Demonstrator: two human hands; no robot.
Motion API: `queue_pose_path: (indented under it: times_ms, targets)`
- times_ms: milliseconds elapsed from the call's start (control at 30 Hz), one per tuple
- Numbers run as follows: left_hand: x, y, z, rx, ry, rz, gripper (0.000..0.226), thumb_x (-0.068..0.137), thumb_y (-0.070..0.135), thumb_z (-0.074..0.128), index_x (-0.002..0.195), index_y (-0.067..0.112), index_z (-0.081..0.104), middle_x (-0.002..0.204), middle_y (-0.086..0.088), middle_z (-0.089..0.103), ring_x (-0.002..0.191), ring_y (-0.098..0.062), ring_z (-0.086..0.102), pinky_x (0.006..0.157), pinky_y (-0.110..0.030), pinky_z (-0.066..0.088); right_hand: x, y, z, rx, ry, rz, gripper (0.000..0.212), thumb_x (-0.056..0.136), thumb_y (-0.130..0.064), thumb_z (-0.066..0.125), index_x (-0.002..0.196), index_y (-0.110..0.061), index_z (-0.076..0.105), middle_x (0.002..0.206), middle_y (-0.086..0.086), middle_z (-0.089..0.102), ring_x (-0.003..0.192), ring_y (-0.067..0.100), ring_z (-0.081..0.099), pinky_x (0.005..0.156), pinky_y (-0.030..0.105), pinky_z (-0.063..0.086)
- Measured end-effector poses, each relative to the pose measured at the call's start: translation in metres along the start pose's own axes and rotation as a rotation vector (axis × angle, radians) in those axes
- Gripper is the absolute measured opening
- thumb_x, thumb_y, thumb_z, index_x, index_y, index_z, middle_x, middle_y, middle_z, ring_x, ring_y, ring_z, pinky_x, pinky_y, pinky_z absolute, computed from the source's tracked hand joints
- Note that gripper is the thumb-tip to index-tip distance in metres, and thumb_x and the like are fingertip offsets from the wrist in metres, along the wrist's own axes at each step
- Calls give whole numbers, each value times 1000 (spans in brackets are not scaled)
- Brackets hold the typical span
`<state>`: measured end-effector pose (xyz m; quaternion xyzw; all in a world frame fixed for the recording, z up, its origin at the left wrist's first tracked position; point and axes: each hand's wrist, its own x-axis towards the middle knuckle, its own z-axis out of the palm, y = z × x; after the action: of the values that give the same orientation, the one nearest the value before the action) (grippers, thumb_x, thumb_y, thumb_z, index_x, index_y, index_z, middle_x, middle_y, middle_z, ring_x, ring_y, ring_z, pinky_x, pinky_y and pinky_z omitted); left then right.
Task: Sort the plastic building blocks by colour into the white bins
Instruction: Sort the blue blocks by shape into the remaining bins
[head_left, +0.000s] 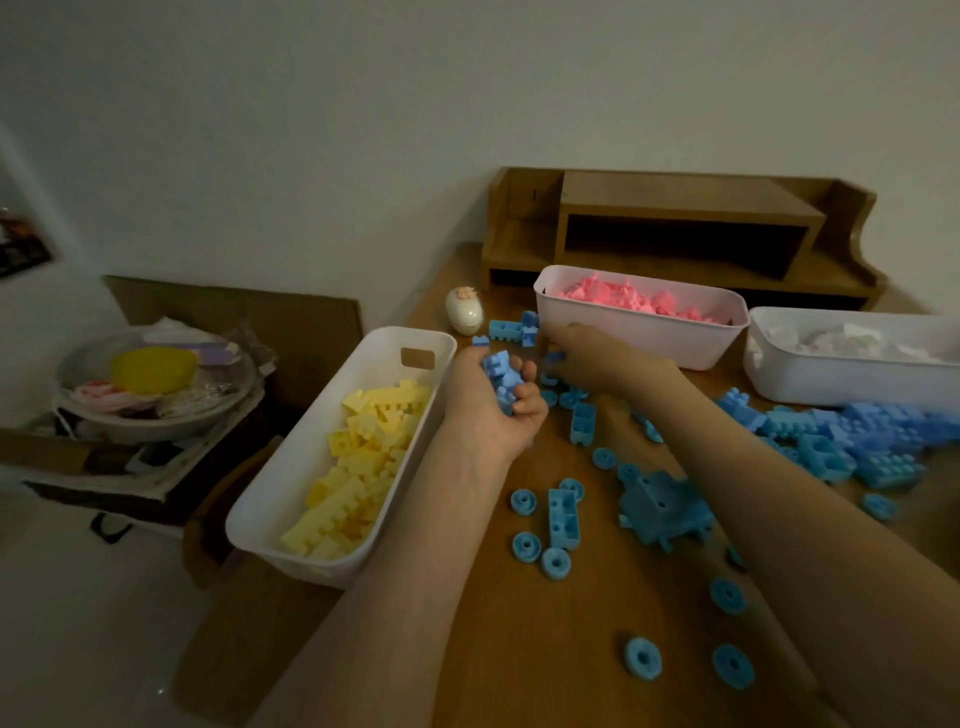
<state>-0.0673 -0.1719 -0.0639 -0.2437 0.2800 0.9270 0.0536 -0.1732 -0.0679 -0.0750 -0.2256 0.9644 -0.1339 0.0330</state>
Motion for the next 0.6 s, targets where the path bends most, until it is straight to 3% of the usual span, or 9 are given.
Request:
queue_pose_path:
  times_ms: [67,300,467,600]
  targets:
    - [0,-1,0,53,-15,-10,41,98,39,37,68,12,46,54,-2,49,33,-7,33,34,-11,22,-4,1,-3,17,10,-6,16,91,-20,56,106,-23,50,112,5,56,99,20,53,80,28,47]
    - [-6,-16,11,202,-28,57,35,99,39,41,73,15,46,48,3,45,28,-3,31,28,-11,20,-45,-15,-27,317,108,-88,26,93,-20,53,119,-19,52,108,-3,55,93,14,54,69,20,42]
    - [-23,-37,37,548,-51,200,39,99,47,37,78,16,48,62,0,41,38,-5,29,30,-15,18,-84,-10,-56,84,193,-1,25,93,-22,48,115,-13,56,118,7,60,101,22,55,75,27,38]
    - [-46,-67,72,869,-95,204,34,100,37,42,78,12,46,70,-5,45,50,-11,30,40,-20,23,-134,25,-94,-59,156,104,26,90,-23,54,114,-13,59,121,7,59,110,23,53,82,26,37]
